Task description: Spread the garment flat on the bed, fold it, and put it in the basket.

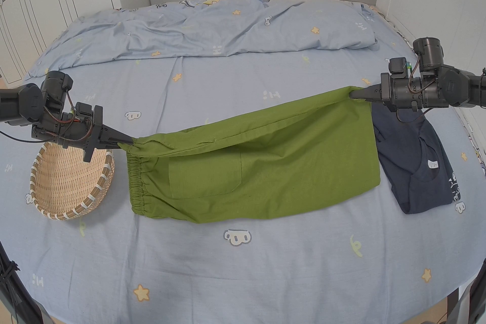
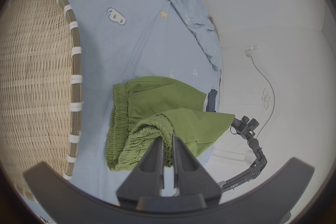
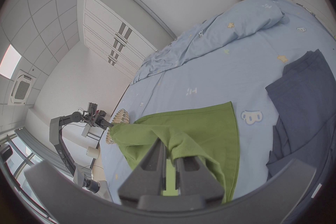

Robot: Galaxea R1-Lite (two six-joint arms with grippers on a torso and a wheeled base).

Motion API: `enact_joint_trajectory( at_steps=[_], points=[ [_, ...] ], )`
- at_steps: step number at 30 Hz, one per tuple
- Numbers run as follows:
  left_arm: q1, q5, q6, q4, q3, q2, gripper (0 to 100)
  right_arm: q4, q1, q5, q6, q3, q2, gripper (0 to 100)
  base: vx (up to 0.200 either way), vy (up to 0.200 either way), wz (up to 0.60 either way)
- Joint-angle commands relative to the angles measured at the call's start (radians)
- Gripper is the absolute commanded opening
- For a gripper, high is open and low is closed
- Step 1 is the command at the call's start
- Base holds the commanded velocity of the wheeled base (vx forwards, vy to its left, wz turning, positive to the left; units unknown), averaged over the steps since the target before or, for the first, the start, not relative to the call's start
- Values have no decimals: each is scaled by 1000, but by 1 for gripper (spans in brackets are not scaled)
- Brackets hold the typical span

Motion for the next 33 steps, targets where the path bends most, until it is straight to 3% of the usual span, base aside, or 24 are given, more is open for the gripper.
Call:
enact_joint_trajectory(
  at_steps=[1,8,13,21,22,24,25,33],
  points=[
    [3,0,1,-1,-11,14,0,-18,0,2,-13,-16,52,0,0,0,0],
    [7,0,1,-1,-10,17,0,-95,-5,5,-24,-7,74,0,0,0,0],
    [9,6,1,-14,-8,17,0,-185,-6,51,-19,36,80,0,0,0,0],
    [7,20,1,-28,-7,32,0,-221,4,48,-22,50,115,0,0,0,0],
    [7,20,1,-28,-5,32,100,-221,6,48,-22,50,120,0,0,0,0],
    [6,20,1,-30,-5,32,100,-221,11,46,-21,47,129,0,0,0,0],
    [4,20,2,-30,-7,32,100,-221,15,45,-16,44,135,100,0,0,0],
    [-13,17,-1,-27,5,18,100,-230,21,43,-16,52,149,100,0,0,0]
  ],
)
